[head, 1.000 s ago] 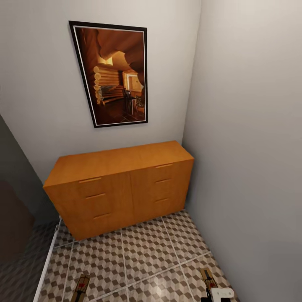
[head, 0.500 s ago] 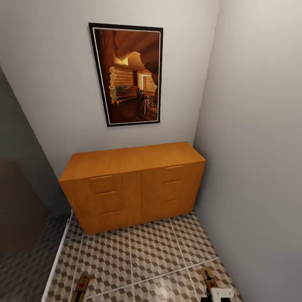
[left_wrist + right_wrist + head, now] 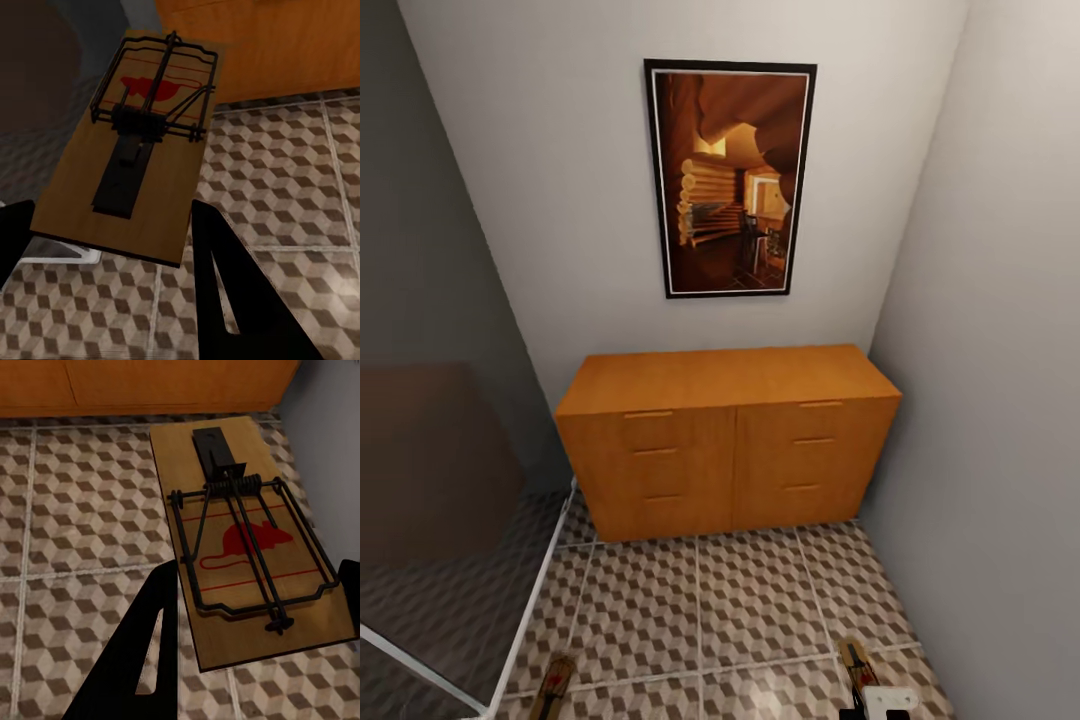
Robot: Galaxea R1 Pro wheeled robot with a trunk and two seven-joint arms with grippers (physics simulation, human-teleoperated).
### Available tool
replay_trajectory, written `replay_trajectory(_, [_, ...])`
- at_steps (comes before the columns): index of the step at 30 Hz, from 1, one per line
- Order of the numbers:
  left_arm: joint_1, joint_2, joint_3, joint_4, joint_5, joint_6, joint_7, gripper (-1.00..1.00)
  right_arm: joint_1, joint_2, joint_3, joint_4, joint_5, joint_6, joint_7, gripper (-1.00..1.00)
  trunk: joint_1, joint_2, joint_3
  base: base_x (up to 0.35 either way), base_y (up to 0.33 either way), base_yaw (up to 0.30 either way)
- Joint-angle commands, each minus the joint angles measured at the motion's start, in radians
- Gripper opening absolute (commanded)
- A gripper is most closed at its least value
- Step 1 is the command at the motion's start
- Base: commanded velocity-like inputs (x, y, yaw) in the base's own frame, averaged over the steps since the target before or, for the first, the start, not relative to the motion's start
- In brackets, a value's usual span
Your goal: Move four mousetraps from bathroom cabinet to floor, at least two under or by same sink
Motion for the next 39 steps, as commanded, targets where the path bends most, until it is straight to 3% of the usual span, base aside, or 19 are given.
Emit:
replay_trajectory(1, [-0.001, 0.000, -0.009, 0.001, 0.000, 0.000, 0.011, -1.00, -0.001, -0.001, 0.009, 0.000, -0.008, -0.003, -0.006, -1.00, 0.000, -0.002, -0.002, 0.000, 0.000, 0.286])
replay_trajectory(20, [-0.001, 0.000, -0.009, 0.001, 0.001, 0.001, 0.008, -1.00, -0.001, -0.001, 0.009, 0.000, -0.008, -0.003, -0.006, -1.00, 0.000, -0.002, -0.002, 0.000, 0.000, 0.286])
replay_trajectory(27, [-0.001, 0.000, -0.009, 0.011, 0.001, 0.001, -0.044, -1.00, -0.001, -0.001, 0.009, 0.000, -0.008, -0.003, -0.006, -1.00, 0.000, -0.002, -0.002, 0.000, 0.000, 0.286])
replay_trajectory(39, [-0.001, 0.000, -0.009, 0.012, 0.001, 0.001, -0.053, -1.00, -0.001, -0.001, 0.009, 0.000, -0.008, -0.003, -0.006, -1.00, 0.000, -0.002, -0.002, 0.000, 0.000, 0.286])
